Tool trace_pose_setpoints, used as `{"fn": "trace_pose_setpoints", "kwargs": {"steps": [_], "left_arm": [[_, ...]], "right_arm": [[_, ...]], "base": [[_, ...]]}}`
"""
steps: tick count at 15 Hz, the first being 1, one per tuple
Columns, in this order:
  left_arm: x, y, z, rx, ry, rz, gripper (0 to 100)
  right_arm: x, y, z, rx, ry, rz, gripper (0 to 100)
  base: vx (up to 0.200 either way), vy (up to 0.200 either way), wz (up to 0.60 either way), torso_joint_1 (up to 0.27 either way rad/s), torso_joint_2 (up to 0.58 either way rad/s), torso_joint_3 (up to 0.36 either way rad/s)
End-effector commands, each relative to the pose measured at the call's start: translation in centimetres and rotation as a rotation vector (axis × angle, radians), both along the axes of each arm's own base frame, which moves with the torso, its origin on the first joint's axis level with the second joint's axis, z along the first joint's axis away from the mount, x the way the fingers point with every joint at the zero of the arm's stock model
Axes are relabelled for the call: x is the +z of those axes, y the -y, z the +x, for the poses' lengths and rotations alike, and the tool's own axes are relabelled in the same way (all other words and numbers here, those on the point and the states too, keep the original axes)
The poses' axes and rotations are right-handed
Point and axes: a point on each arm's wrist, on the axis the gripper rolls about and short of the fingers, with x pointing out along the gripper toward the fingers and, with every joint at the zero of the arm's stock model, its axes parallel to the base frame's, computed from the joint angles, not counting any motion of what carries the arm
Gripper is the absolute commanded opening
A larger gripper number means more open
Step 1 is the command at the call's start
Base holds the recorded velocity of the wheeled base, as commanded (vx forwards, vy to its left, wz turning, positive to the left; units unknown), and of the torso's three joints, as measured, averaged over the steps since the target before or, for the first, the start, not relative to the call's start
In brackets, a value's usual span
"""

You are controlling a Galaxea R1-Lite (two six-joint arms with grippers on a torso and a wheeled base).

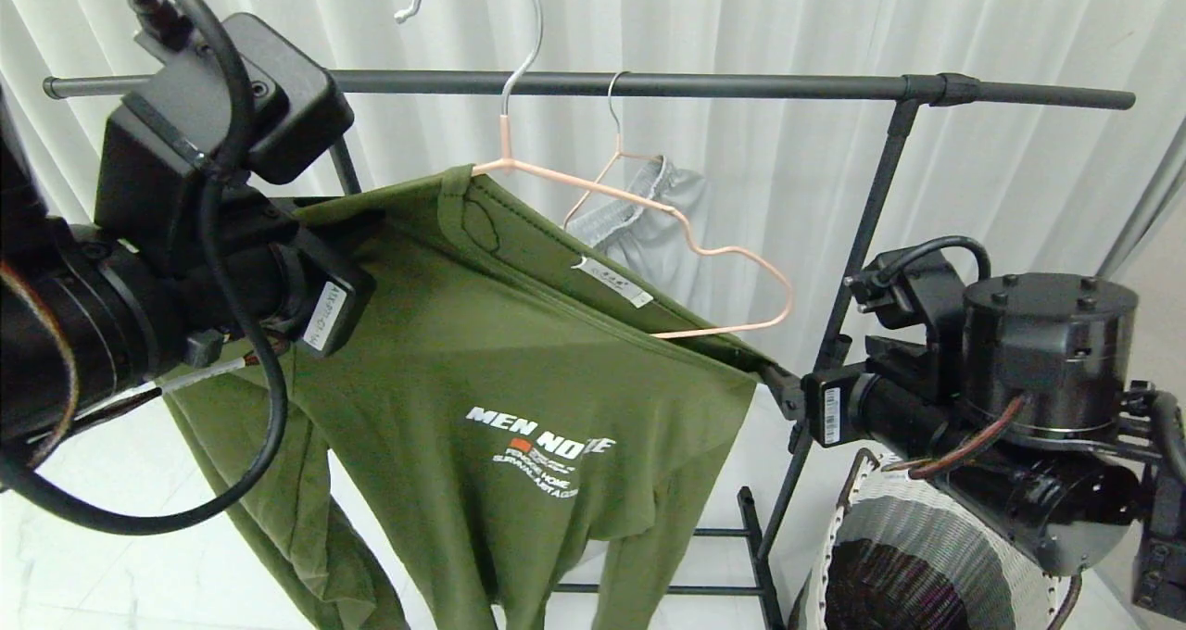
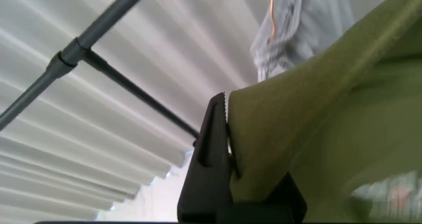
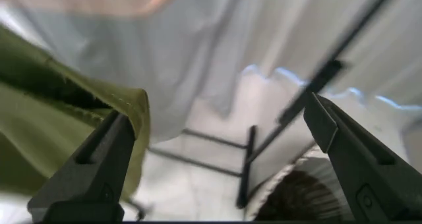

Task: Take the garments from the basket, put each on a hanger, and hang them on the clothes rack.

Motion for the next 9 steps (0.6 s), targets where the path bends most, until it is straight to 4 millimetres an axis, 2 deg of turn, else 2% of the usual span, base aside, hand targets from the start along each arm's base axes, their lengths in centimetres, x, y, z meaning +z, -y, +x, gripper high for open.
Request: {"fn": "trace_pose_setpoints", "kwargs": {"steps": [1, 9], "left_arm": [[-1.0, -0.2, -0.2, 0.005, -0.023, 0.024, 0], [-2.0, -1.3, 0.2, 0.047, -0.030, 0.110, 0]], "right_arm": [[1.6, 2.0, 0.1, -0.049, 0.045, 0.029, 100], [3.7, 2.9, -0.6, -0.044, 0.113, 0.033, 100]], "base": [[0.000, 0.000, 0.00, 0.000, 0.00, 0.000], [0.000, 0.000, 0.00, 0.000, 0.00, 0.000]]}}
